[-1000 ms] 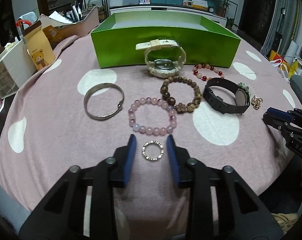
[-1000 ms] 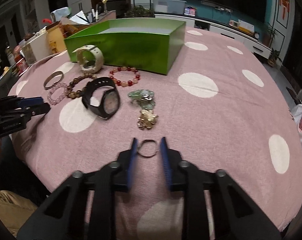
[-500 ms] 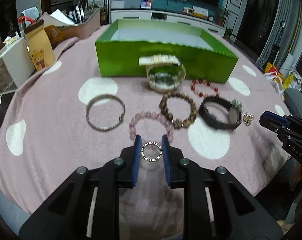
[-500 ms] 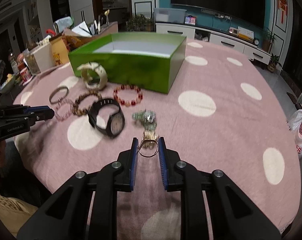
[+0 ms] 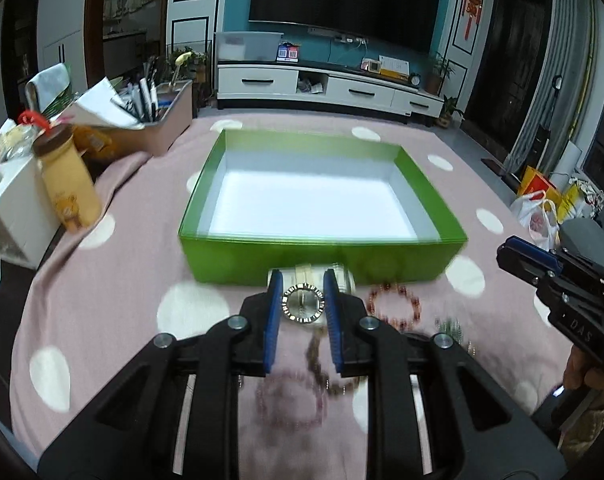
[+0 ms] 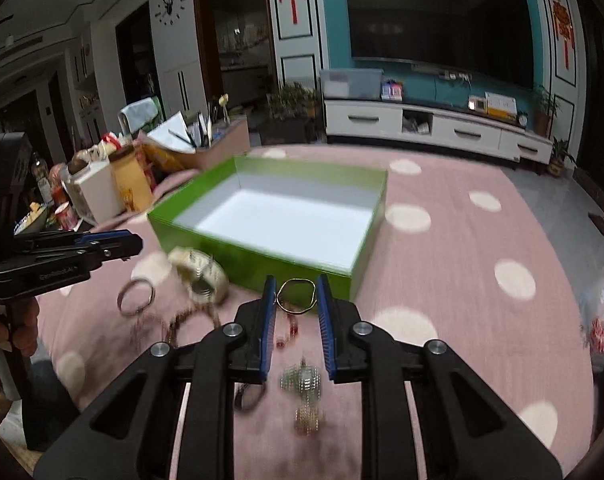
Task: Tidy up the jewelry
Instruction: 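Carry both rings into the green box and open both grippers, then move the left gripper back toward the pink bead bracelet, then grasp the pink bead bracelet with the left gripper while the right grasps the gold brooch, then carry the bracelet and brooch into the green box and release both, then move both grippers back toward the silver bangle and jade pendant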
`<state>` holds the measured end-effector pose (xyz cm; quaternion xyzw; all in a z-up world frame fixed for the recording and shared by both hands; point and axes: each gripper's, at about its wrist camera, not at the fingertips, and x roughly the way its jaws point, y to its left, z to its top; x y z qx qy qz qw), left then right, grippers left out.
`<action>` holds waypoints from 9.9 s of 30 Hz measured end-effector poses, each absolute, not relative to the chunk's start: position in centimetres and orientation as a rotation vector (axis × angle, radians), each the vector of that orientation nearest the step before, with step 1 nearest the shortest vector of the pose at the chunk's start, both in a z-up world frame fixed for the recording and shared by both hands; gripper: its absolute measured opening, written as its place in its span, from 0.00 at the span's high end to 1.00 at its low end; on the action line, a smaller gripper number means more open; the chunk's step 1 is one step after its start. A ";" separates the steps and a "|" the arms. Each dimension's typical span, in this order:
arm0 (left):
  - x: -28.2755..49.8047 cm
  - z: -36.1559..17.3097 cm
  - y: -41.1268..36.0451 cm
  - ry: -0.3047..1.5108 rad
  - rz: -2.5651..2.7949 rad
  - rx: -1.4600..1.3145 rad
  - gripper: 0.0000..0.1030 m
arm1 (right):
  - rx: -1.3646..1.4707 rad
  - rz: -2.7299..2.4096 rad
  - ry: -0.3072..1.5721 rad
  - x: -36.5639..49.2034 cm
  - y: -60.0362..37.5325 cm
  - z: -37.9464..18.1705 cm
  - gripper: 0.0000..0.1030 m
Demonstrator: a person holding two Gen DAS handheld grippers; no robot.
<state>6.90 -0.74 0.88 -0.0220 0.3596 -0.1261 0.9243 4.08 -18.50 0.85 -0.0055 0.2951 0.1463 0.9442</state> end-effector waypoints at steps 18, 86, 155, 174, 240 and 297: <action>20.3 -0.5 -2.0 0.815 -0.138 0.000 0.80 | 0.016 0.241 0.671 15.7 -16.4 -0.6 0.81; 0.3 -4.7 2.7 0.962 -0.094 -0.083 0.18 | 0.068 0.196 0.817 -2.6 -21.4 -5.2 0.36; 2.7 -5.2 -1.5 0.910 -0.161 0.023 0.93 | 0.007 0.220 0.762 0.3 -19.9 -6.3 0.79; 4.7 0.8 -0.4 0.802 -0.209 -0.037 0.93 | 0.047 0.274 0.647 1.4 -19.7 -1.4 0.78; 13.4 2.0 3.9 0.833 -0.060 -0.095 0.38 | 0.214 0.168 0.651 7.2 -24.6 0.5 0.50; 3.6 -5.5 4.4 0.975 0.081 -0.013 0.04 | 0.164 0.232 0.835 0.8 -20.2 -4.9 0.29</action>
